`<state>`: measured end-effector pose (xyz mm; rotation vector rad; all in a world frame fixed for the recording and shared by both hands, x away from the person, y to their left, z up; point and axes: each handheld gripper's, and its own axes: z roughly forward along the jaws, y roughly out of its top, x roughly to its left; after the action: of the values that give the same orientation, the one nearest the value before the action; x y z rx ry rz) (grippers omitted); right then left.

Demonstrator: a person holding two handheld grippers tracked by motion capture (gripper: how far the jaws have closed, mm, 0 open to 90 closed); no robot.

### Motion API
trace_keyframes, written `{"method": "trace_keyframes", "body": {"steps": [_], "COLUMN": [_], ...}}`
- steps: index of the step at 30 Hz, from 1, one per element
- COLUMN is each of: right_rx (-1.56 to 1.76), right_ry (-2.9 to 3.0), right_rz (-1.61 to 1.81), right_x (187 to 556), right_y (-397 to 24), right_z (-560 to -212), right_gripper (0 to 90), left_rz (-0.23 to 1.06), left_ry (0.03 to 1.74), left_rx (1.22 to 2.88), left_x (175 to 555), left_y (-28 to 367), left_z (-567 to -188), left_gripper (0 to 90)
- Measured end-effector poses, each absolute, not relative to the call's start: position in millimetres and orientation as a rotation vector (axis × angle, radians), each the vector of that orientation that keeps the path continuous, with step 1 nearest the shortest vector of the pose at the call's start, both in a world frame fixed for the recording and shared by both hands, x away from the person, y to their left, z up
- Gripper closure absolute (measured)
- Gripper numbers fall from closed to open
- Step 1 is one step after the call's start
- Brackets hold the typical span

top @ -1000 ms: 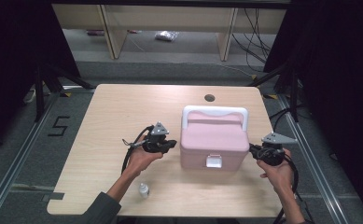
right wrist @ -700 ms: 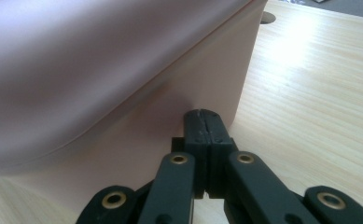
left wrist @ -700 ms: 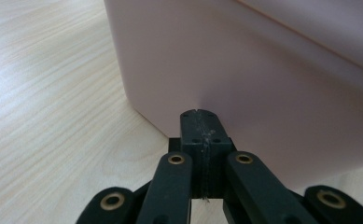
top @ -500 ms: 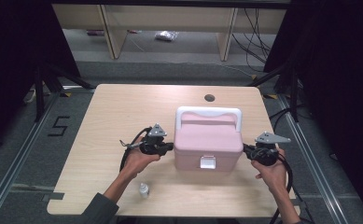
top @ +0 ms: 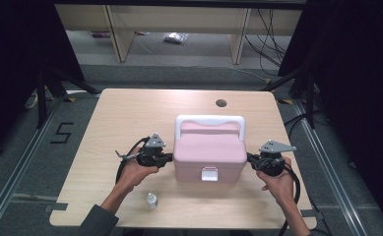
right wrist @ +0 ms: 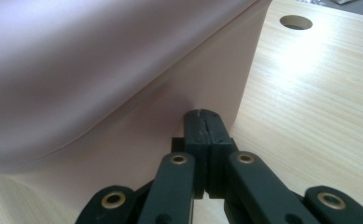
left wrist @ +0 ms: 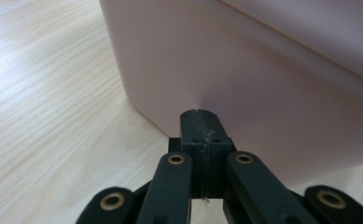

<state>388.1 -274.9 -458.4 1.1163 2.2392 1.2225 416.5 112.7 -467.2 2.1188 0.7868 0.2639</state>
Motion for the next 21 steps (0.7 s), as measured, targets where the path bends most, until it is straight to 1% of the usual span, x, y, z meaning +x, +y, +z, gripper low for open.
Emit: {"method": "trace_keyframes", "body": {"steps": [4, 14, 19, 20, 21], "right_rx": [1.063, 1.096, 1.084, 1.084, 1.088], "right_ry": [2.242, 2.244, 2.227, 2.227, 2.233], "right_rz": [1.211, 1.220, 1.211, 1.211, 1.205], "right_x": [389.2, 388.2, 389.3, 389.3, 389.3], "right_y": [-270.7, -267.2, -269.3, -269.3, -269.9], "right_z": [-458.6, -458.5, -458.6, -458.6, -458.2], "right_gripper": [90.0, 88.3, 82.9, 82.9, 81.3], "left_rz": [0.264, 0.260, 0.257, 0.258, 0.271], "left_ry": [0.796, 0.792, 0.786, 0.791, 0.797], "left_rx": [2.114, 2.118, 2.137, 2.139, 2.141], "left_x": [413.4, 413.2, 415.0, 415.4, 416.0], "left_y": [119.4, 122.5, 123.3, 123.5, 124.6], "left_z": [-467.4, -467.4, -470.7, -471.4, -471.6], "left_gripper": [89.7, 89.3, 84.8, 84.8, 82.2]}}
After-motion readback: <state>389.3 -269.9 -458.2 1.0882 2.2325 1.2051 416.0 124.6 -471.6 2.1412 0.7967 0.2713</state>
